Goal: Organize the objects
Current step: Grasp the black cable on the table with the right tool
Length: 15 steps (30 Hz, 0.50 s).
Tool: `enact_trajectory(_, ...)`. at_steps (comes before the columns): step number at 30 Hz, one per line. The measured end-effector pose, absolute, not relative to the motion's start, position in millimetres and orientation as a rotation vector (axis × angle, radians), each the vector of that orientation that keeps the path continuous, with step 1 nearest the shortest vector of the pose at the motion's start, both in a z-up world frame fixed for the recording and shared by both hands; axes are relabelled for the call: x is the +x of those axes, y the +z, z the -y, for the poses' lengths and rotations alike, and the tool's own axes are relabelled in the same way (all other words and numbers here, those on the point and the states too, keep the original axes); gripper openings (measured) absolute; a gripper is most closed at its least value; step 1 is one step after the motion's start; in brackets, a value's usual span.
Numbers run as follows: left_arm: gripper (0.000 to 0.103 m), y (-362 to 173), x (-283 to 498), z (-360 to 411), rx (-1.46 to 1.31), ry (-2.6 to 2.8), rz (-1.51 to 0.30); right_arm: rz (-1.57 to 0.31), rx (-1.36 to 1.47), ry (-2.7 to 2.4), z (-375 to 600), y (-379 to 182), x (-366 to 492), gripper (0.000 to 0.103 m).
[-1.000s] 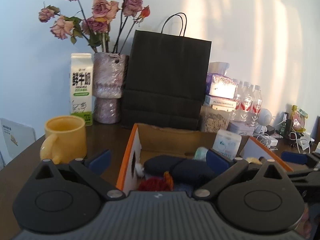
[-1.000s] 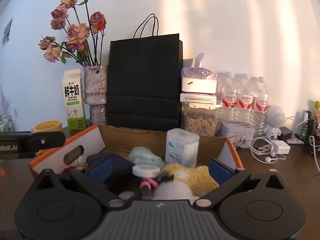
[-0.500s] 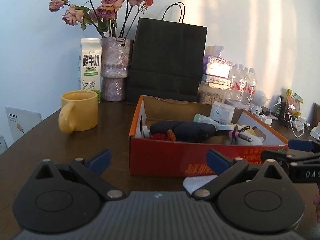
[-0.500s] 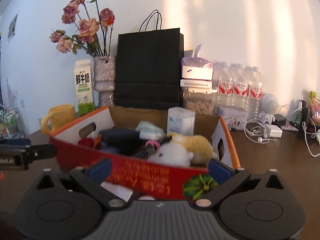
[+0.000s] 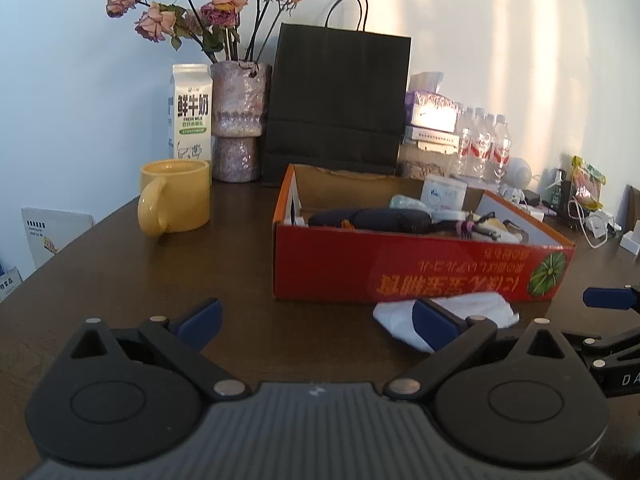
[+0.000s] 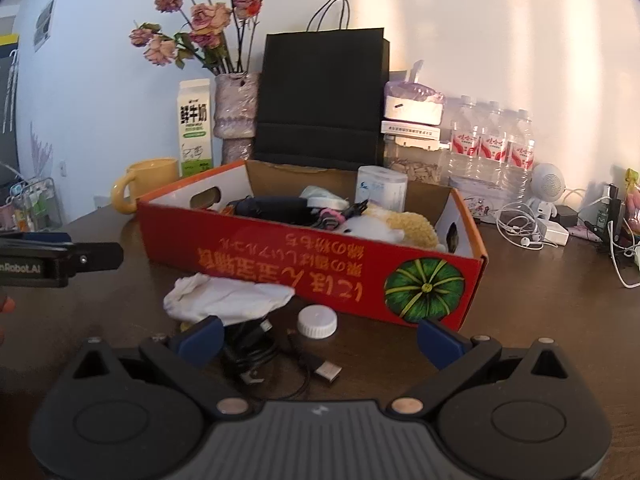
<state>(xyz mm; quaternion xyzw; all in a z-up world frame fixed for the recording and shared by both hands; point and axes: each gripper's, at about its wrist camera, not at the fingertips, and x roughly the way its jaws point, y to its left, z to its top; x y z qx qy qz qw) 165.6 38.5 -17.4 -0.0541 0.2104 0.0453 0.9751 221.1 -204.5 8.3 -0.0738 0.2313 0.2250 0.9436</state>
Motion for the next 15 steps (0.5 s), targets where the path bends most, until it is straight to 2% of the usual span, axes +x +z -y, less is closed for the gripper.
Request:
enact_trajectory(12, 0.103, -20.1, 161.5, -39.5, -0.135, 0.069, -0.437, -0.487, -0.190, 0.516, 195.8, 5.1, 214.0, 0.103)
enact_trajectory(15, 0.103, -20.1, 160.9, -40.9, -0.148, 0.063, -0.435, -0.499, -0.211, 0.576, 188.2, 4.0, 211.0, 0.095)
